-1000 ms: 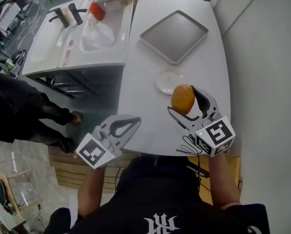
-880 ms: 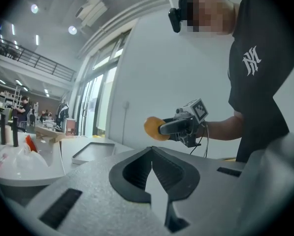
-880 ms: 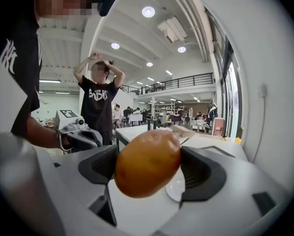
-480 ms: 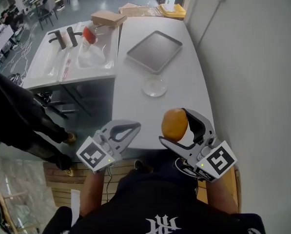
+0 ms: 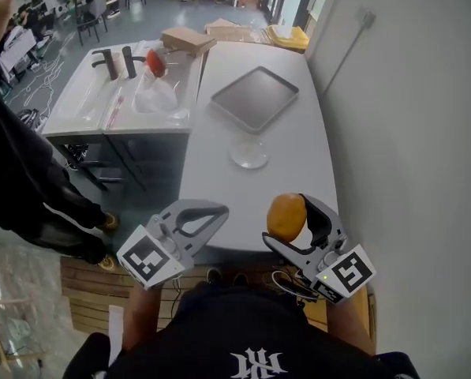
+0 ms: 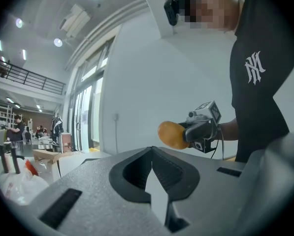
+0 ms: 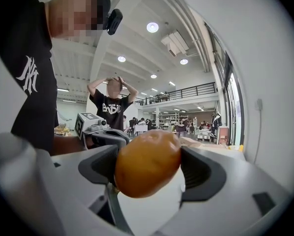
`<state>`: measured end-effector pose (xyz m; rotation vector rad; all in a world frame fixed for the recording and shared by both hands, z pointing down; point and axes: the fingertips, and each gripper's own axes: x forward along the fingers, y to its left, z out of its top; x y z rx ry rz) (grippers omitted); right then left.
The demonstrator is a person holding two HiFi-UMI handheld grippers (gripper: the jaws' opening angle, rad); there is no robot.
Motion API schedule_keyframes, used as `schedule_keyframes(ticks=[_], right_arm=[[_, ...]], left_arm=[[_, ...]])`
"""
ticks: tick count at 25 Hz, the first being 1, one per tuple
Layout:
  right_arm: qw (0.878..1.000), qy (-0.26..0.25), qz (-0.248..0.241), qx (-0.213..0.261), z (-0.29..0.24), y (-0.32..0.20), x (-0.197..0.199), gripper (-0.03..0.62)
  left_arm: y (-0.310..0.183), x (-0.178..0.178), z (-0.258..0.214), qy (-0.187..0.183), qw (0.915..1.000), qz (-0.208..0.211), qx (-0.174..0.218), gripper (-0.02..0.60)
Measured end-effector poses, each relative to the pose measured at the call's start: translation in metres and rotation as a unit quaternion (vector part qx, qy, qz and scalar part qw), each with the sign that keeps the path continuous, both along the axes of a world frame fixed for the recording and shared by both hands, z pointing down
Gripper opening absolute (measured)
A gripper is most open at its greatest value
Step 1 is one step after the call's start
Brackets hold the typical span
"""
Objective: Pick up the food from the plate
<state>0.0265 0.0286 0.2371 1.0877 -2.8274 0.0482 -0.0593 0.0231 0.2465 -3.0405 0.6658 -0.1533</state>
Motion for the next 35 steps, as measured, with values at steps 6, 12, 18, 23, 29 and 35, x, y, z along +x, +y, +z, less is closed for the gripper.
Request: schedule_keyframes(ticks=[6,12,18,23,29,35], right_arm=[[0.999,-0.033,-0.020,-0.006,0.000,0.002,0.019,0.391],[0.997,-0.053,-0.054,0.008,-0.004,0.007,0.031,0.391],[0.995,-0.069,-0.068,0.005,0.008,0.016,0.056,0.391],[0.994,-0.071,-0.080,0.005,0.011,0.023,0.065,0.391],[0.993,-0.082,-0.090,0.003,0.015,0.029,0.076,0.391],[0.992,-0.090,-0.084,-0.008,0.021,0.031,0.086,0.391]], left_arm=[[0.015,0.031,-0.001,-0.024,0.9997,0.006,-0.006,0.003],[0.026,0.054,-0.001,-0.031,0.9995,-0.004,-0.005,0.003],[0.037,0.083,0.011,-0.044,0.9990,-0.004,-0.010,0.003],[0.046,0.100,0.022,-0.044,0.9986,0.005,-0.030,0.003],[0.050,0.117,0.029,-0.047,0.9983,0.009,-0.033,0.003],[0.050,0.126,0.028,-0.044,0.9984,0.011,-0.034,0.003]])
